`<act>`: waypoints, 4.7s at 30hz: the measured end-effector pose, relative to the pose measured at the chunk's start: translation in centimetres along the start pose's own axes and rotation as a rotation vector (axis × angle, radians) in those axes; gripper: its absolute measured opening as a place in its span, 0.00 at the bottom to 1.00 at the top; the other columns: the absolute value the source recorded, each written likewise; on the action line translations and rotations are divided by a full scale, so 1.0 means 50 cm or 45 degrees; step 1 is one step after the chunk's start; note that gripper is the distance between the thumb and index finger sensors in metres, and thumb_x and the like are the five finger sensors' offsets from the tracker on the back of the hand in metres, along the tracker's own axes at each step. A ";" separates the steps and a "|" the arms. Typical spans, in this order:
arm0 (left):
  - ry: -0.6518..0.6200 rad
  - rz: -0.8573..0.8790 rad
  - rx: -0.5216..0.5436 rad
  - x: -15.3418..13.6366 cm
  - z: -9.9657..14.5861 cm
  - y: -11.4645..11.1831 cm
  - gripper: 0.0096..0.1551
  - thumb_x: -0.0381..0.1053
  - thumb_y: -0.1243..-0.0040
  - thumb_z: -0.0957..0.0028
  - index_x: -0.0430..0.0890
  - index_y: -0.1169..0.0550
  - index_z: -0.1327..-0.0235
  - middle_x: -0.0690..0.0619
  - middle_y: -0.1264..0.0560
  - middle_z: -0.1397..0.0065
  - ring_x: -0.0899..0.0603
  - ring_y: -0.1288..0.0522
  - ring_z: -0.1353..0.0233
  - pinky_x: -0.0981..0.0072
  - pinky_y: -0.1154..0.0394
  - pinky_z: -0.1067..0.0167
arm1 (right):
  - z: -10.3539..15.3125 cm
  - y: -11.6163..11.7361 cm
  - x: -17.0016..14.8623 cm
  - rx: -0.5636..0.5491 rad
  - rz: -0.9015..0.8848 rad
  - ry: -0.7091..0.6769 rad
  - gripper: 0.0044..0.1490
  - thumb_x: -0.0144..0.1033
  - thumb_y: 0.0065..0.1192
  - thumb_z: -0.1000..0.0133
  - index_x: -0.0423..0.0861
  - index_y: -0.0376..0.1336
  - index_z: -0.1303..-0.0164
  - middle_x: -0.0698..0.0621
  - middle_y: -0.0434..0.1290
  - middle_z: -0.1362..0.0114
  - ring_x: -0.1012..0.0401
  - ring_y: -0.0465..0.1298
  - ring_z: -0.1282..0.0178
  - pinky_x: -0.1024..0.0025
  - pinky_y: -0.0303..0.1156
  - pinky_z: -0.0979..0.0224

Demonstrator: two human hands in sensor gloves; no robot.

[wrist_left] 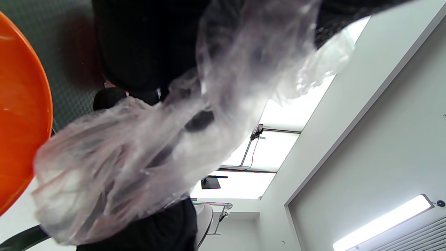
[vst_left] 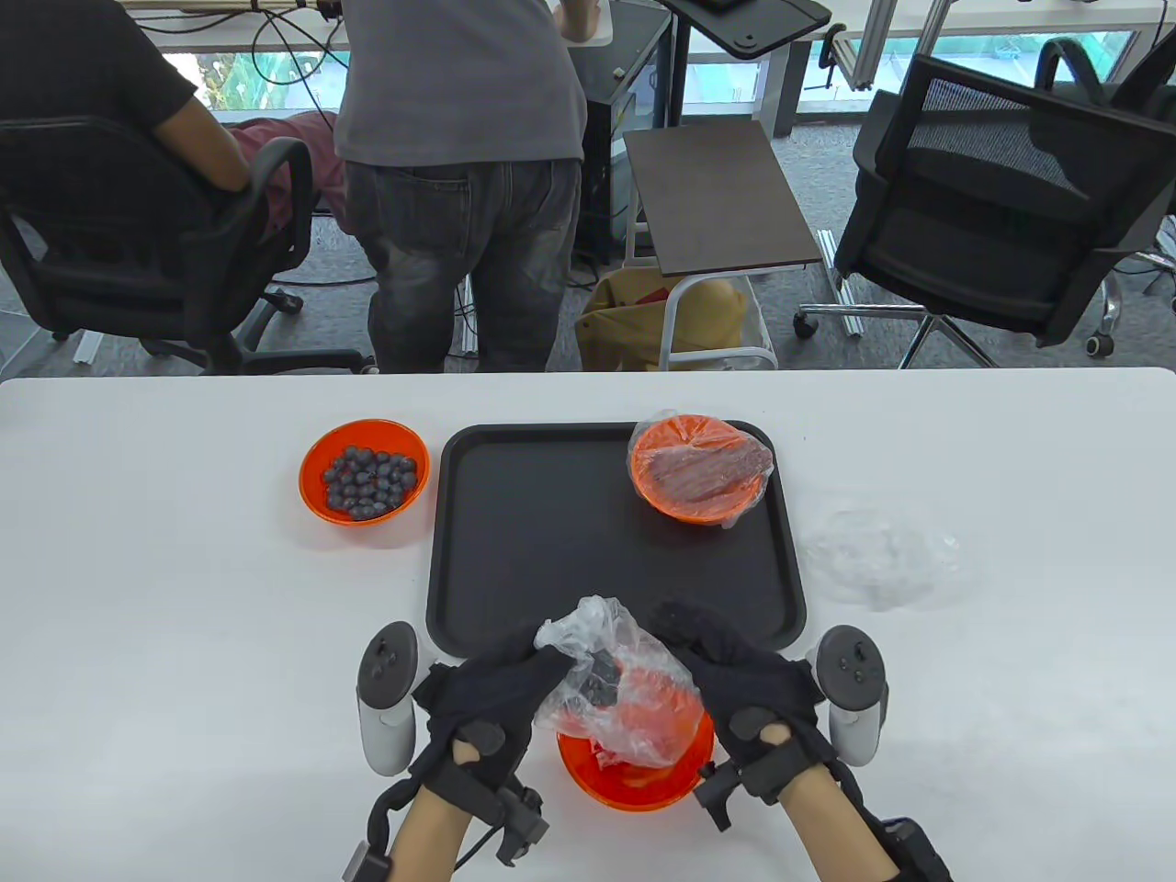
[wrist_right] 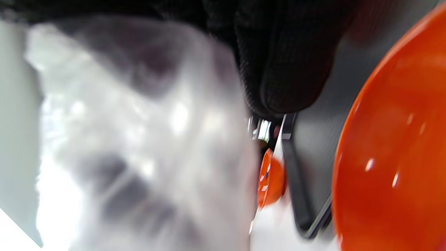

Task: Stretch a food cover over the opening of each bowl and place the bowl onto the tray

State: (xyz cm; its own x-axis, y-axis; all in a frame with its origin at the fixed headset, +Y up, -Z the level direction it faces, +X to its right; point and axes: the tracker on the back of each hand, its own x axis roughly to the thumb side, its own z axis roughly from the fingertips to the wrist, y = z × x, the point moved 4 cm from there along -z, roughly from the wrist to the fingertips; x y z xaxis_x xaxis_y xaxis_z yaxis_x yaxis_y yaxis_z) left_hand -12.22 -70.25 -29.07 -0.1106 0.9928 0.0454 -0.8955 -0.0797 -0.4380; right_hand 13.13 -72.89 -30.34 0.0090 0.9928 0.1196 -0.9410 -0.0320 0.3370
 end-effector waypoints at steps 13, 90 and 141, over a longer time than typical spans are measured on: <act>0.103 -0.162 0.040 -0.032 -0.005 -0.025 0.24 0.61 0.35 0.44 0.56 0.17 0.37 0.53 0.11 0.35 0.45 0.09 0.37 0.49 0.15 0.40 | 0.014 0.048 0.038 -0.091 0.293 -0.079 0.42 0.45 0.75 0.47 0.39 0.66 0.25 0.40 0.79 0.30 0.45 0.88 0.40 0.60 0.87 0.47; 0.304 0.059 0.058 -0.095 0.006 -0.005 0.27 0.68 0.42 0.45 0.50 0.15 0.51 0.62 0.12 0.68 0.47 0.12 0.62 0.51 0.15 0.52 | 0.035 -0.030 -0.003 -0.179 -0.601 -0.126 0.27 0.52 0.65 0.41 0.48 0.74 0.40 0.64 0.81 0.69 0.69 0.89 0.72 0.66 0.88 0.66; 0.409 -0.407 0.731 -0.065 0.094 0.057 0.26 0.65 0.44 0.42 0.51 0.23 0.38 0.63 0.16 0.71 0.52 0.17 0.80 0.60 0.14 0.73 | 0.106 -0.060 0.003 -0.605 0.093 0.135 0.27 0.47 0.63 0.41 0.42 0.72 0.41 0.56 0.82 0.69 0.69 0.85 0.91 0.78 0.81 0.91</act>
State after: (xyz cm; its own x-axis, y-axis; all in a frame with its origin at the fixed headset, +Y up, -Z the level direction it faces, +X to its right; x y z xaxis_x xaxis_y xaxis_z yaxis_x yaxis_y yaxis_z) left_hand -16.42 -74.14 -26.25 0.2469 0.9455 -0.2124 -0.9575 0.2718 0.0966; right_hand 17.74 -73.25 -26.38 -0.0741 0.9970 0.0231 -0.9883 -0.0703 -0.1353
